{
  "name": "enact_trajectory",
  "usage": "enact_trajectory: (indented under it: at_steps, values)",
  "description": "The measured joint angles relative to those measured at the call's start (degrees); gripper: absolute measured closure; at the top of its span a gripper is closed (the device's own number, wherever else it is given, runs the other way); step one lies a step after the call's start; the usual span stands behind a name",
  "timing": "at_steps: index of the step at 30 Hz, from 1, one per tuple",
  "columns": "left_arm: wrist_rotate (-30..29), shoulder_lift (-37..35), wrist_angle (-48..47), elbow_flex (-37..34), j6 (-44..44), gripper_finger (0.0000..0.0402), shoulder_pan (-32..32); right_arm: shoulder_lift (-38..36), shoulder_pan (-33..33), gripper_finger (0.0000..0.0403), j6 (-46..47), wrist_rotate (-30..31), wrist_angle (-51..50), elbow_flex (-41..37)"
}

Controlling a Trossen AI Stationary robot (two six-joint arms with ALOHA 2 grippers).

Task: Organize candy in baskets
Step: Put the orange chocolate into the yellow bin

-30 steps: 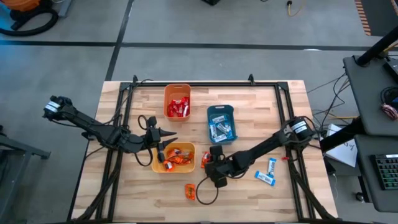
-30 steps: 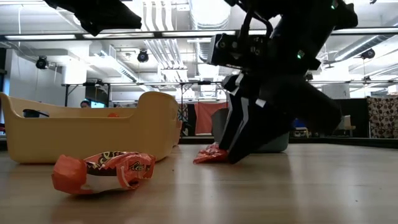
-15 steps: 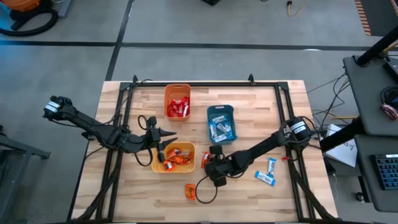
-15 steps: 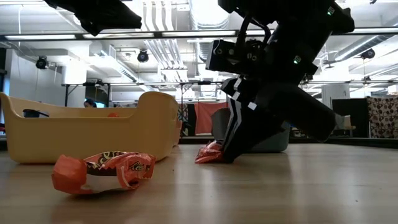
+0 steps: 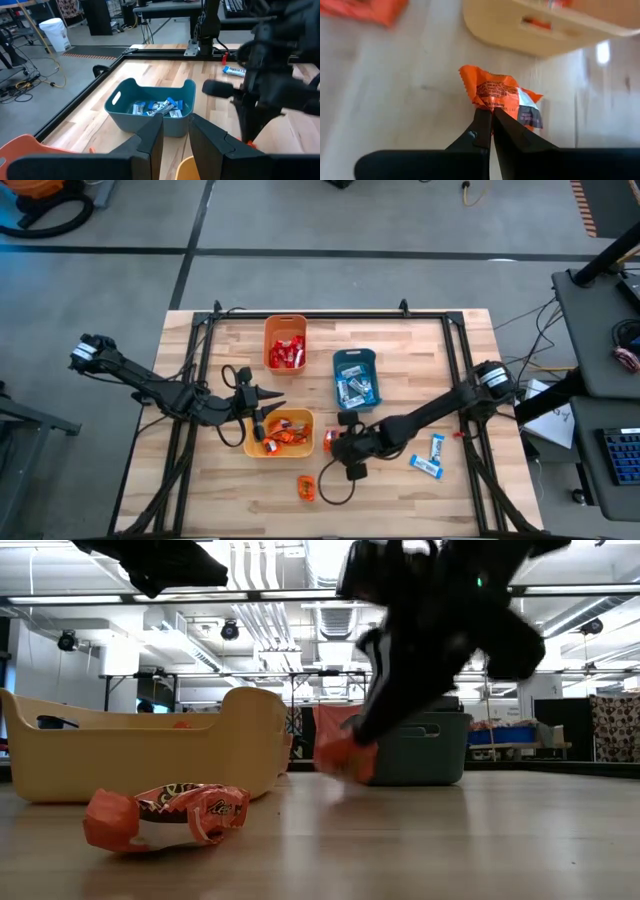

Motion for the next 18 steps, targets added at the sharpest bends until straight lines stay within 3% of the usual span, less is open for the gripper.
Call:
enact_trajectory:
  at_steps: [11,18]
  values:
    - [0.1,0.0,-0.7,0.0,0.1,0.0326,0.0,-12.4,-0.9,0.0394,3.5,-3.1,1.7,0.0]
    - [4.8,-0.5,-6.6,4.6,0.0,0.0326,-0.3,-14.6,-3.3,0.0394,5.6,-7.4,14.0,0.1]
